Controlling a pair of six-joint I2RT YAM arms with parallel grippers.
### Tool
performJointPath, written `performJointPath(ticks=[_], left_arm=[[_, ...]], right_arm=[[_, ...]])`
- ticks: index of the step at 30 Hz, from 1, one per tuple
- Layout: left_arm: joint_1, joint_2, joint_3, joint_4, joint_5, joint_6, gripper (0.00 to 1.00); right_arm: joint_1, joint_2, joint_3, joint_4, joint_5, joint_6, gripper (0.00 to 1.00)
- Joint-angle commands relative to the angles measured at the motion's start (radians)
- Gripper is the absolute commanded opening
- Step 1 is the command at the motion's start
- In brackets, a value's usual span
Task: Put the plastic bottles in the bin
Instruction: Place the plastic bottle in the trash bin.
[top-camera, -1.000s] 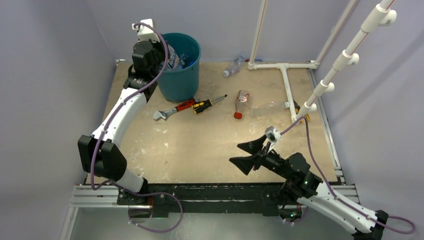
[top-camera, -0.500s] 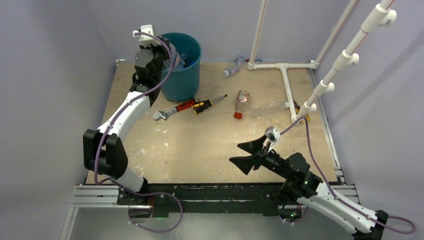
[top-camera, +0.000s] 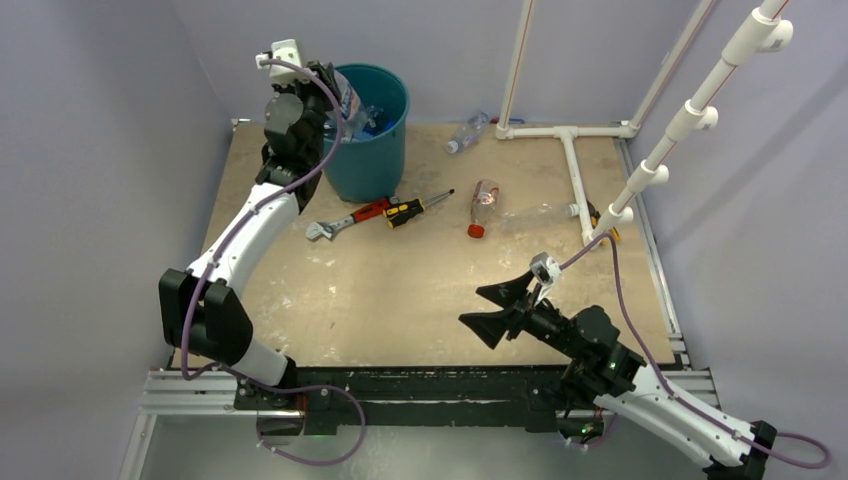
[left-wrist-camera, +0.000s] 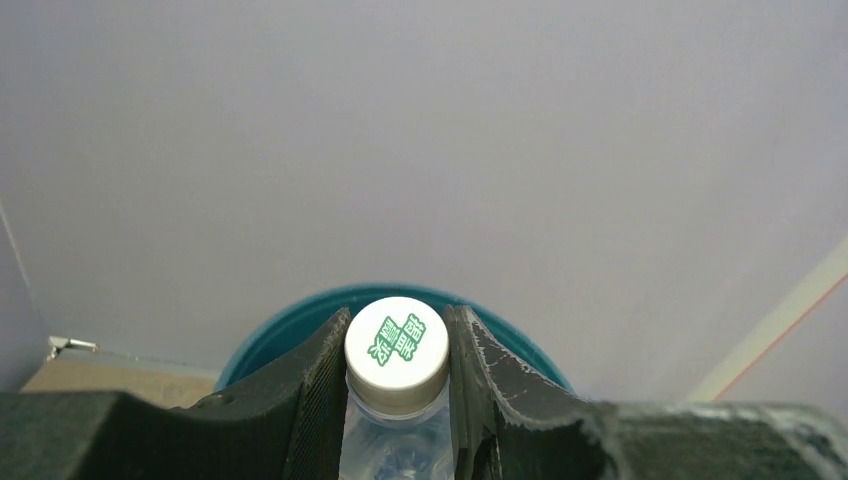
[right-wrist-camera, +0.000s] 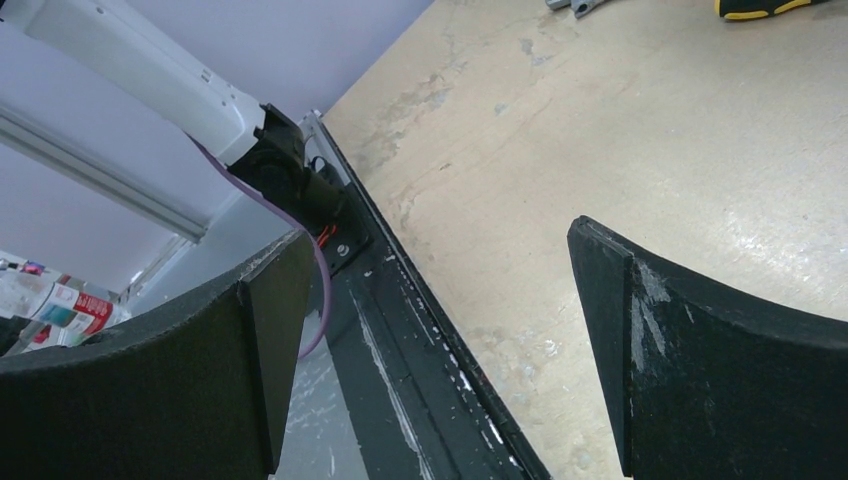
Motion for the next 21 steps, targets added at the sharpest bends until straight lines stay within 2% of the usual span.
performJointPath(ticks=[1,7,14,21], left_arm=[[-0.001,-0.030,0.026,0.168,-0.064,0.048,0.00],[-0.001,0.052,0.044,0.255,-0.091,0.090,0.00],[-0.001,0.165,-0.011,0.371,-0.067,0.141,0.00],[0.000,0.256,-0.048,0.345,-0.031,0.120,0.00]], right_arm=[[-0.001,-0.002,0.007,0.017,0.021,-0.015,0.99],[-0.001,0.008,0.010,0.016,0.025,-0.018,0.99],[-0.001,0.031,0.008,0.026,0.021,-0.023,0.99],[-0.001,0.037,0.010,0.027,0.012,-0.023,0.99]])
